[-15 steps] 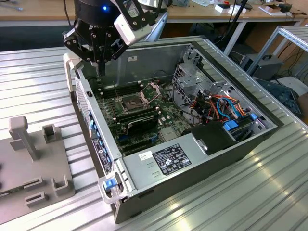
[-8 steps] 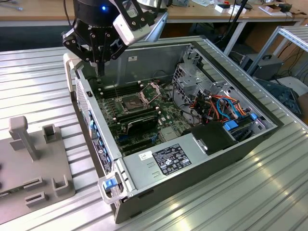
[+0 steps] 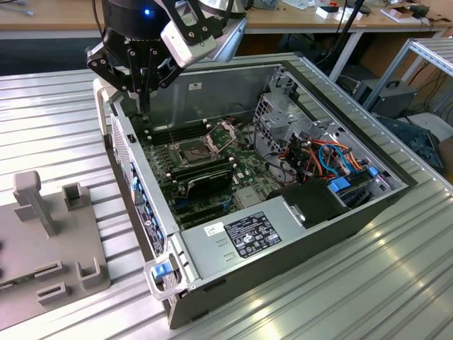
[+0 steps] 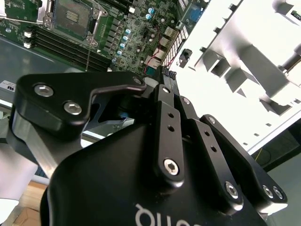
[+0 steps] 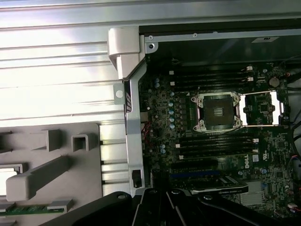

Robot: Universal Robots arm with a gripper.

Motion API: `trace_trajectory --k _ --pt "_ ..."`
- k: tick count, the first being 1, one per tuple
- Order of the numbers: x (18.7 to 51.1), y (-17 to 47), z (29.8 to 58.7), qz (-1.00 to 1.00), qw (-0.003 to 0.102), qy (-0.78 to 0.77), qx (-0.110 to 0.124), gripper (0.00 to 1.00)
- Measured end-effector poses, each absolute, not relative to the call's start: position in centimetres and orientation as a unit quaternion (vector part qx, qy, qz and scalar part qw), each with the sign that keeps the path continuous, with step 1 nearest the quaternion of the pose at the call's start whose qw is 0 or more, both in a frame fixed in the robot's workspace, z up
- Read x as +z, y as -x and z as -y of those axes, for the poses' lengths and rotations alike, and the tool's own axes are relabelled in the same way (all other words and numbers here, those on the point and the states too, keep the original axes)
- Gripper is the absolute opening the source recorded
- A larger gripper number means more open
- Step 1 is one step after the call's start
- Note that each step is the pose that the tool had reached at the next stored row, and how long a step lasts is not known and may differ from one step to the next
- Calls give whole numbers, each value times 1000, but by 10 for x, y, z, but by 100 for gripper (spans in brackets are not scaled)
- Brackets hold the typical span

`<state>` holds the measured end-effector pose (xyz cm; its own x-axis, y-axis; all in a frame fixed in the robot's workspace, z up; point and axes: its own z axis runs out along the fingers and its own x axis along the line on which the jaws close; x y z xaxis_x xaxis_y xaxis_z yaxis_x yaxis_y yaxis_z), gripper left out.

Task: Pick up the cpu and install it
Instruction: 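Reach for the cpu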

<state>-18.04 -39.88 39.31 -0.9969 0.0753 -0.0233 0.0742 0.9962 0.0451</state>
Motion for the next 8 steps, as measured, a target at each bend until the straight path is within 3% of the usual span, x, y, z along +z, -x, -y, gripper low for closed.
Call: trace_trajectory --k 8 --pt "393 182 399 -999 12 -37 22 11"
